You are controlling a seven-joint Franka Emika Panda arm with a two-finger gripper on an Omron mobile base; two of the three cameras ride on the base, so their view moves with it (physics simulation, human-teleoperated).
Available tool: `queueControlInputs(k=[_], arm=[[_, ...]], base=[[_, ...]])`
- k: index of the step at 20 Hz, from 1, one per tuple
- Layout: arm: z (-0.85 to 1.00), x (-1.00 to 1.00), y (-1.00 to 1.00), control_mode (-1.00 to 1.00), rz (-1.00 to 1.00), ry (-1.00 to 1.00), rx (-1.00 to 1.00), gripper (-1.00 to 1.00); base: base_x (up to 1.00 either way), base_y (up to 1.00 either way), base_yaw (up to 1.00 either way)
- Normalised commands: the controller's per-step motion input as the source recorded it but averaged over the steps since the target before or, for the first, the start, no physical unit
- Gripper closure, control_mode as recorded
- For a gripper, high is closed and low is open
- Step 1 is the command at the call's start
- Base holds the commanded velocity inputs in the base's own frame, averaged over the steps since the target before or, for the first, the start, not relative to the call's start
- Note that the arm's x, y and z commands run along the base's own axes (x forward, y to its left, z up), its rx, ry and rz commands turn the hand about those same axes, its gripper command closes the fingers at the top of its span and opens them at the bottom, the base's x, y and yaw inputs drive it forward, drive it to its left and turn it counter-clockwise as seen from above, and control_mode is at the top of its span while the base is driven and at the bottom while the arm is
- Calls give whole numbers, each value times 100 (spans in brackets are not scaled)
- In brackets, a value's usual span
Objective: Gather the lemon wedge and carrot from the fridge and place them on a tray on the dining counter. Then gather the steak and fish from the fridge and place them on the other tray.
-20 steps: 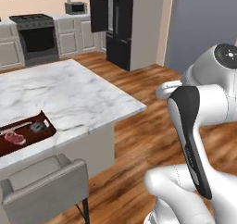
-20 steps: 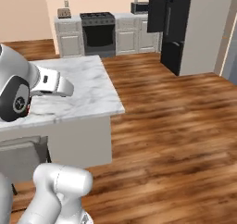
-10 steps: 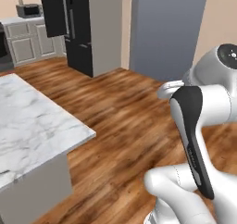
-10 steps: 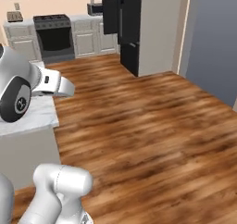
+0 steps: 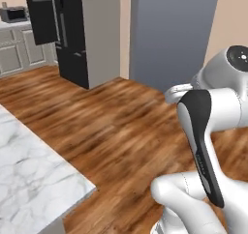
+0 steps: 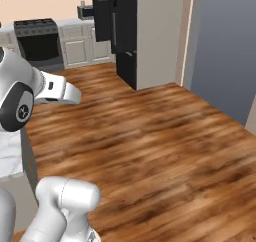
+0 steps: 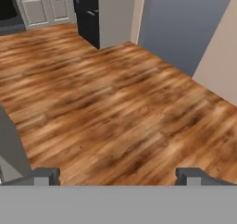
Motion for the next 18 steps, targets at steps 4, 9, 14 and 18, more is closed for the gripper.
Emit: queueControlInputs(k=[4, 9, 14, 18], arm=[[0, 0, 0, 100, 0, 0, 0, -100], [0, 0, 0, 100, 0, 0, 0, -100], [0, 0, 0, 100, 0, 0, 0, -100], [0, 0, 0, 100, 0, 0, 0, -100]], base=[[100, -15, -25], [100, -11, -16], [100, 15, 7], [100, 10, 35]])
